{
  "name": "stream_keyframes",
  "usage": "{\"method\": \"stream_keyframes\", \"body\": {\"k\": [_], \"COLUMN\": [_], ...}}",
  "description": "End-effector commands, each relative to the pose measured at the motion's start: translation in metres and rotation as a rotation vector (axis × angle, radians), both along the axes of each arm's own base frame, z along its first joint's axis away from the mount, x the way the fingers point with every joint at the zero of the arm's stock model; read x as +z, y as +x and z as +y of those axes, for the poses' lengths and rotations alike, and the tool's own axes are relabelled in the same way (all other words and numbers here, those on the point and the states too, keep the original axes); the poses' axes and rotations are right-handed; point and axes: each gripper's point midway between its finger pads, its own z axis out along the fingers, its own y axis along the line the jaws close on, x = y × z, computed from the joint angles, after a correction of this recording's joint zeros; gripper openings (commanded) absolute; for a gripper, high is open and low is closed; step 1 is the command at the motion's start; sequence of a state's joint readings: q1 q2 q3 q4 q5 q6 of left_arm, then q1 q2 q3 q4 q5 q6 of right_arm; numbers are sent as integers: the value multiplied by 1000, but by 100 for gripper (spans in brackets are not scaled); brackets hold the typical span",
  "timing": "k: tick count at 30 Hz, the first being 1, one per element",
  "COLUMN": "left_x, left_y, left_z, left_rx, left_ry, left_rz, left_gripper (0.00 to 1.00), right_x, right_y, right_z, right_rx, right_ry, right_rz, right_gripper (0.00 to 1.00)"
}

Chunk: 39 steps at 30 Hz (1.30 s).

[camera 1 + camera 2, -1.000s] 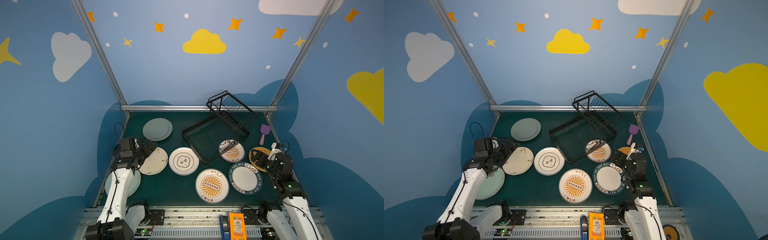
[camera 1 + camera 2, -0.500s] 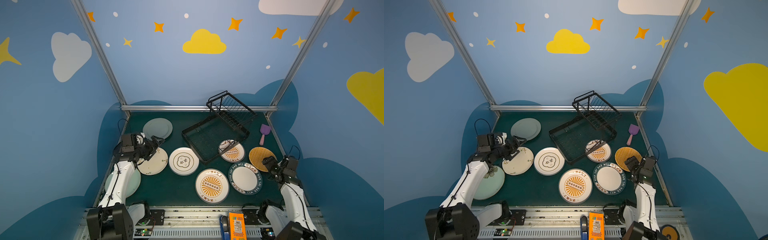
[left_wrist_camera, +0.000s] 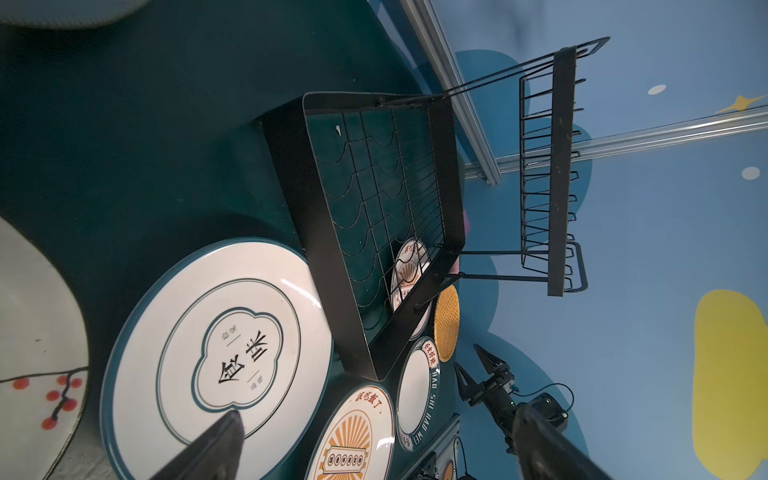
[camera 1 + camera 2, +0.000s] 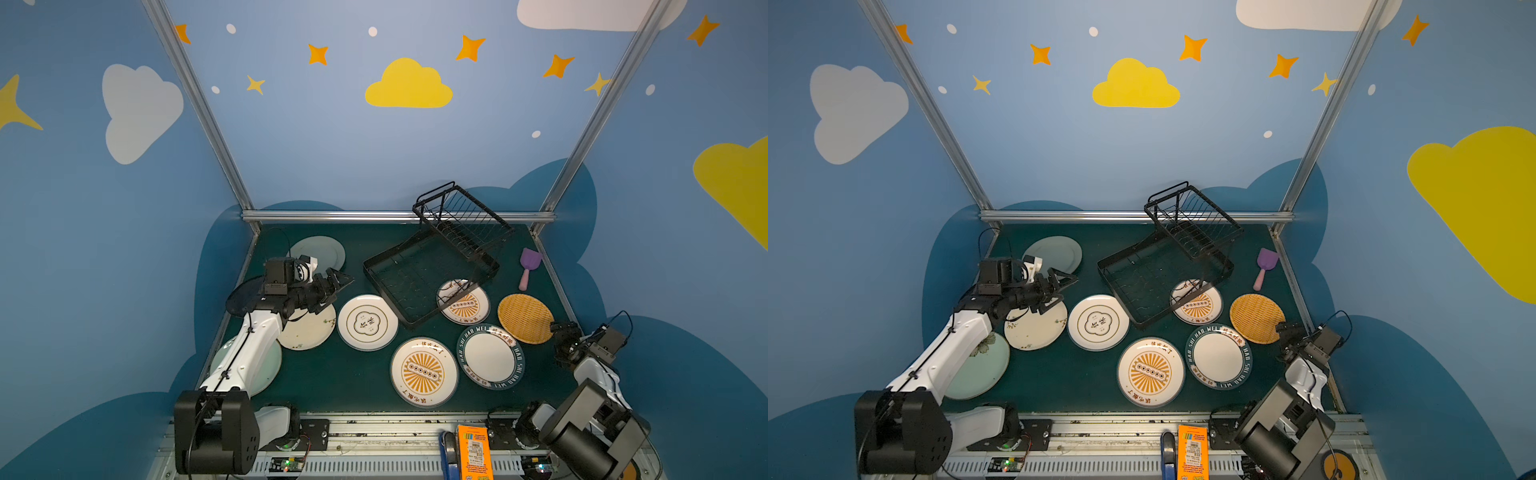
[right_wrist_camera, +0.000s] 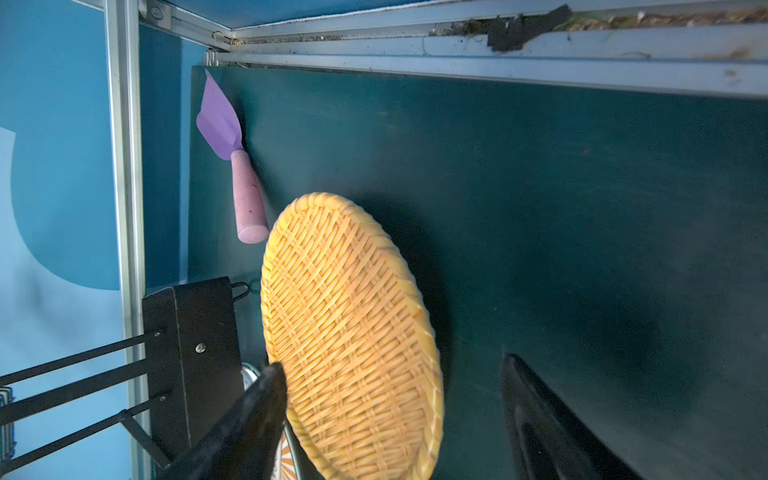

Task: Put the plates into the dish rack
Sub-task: 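Lower the right gripper onto the woven bamboo tray edge while the left arm rises, then grip the bamboo tray edge with the right gripper and tilt it upright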

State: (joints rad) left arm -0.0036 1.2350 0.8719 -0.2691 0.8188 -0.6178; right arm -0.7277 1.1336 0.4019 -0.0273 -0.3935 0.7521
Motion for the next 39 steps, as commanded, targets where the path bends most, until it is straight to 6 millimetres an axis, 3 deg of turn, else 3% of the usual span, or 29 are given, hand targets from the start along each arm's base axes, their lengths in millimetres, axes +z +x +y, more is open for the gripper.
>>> {"method": "stream_keyframes", "body": {"k": [1, 7, 11, 17, 24, 30, 39], "left_x": [15, 25, 30, 40, 54, 62, 68], "left_y": [6, 5, 3, 0, -4, -12, -16], "left_z": [-5, -5, -3, 1, 4, 8, 15], "left_rx": [-25, -17, -3, 21, 46, 68, 100], "left_ry": [-11, -7, 5, 20, 17, 43, 77], "left_rz": [-54, -78, -95, -124, -158, -185, -199], "left_gripper": [100, 100, 100, 100, 100, 100, 100], "right_x": [3, -18, -34, -44, -51, -47, -11], "right_y": [12, 33, 42, 42, 43, 43, 37], "right_z": [1, 16, 19, 21, 23, 22, 29], "right_rx": [38, 183, 182, 190, 206, 210, 257], "right_ry": [34, 244, 344, 361, 386, 368, 299], "right_rz": [-40, 2, -26, -14, 15, 22, 9], "right_gripper": [73, 57, 48, 36, 10, 2, 0]}}
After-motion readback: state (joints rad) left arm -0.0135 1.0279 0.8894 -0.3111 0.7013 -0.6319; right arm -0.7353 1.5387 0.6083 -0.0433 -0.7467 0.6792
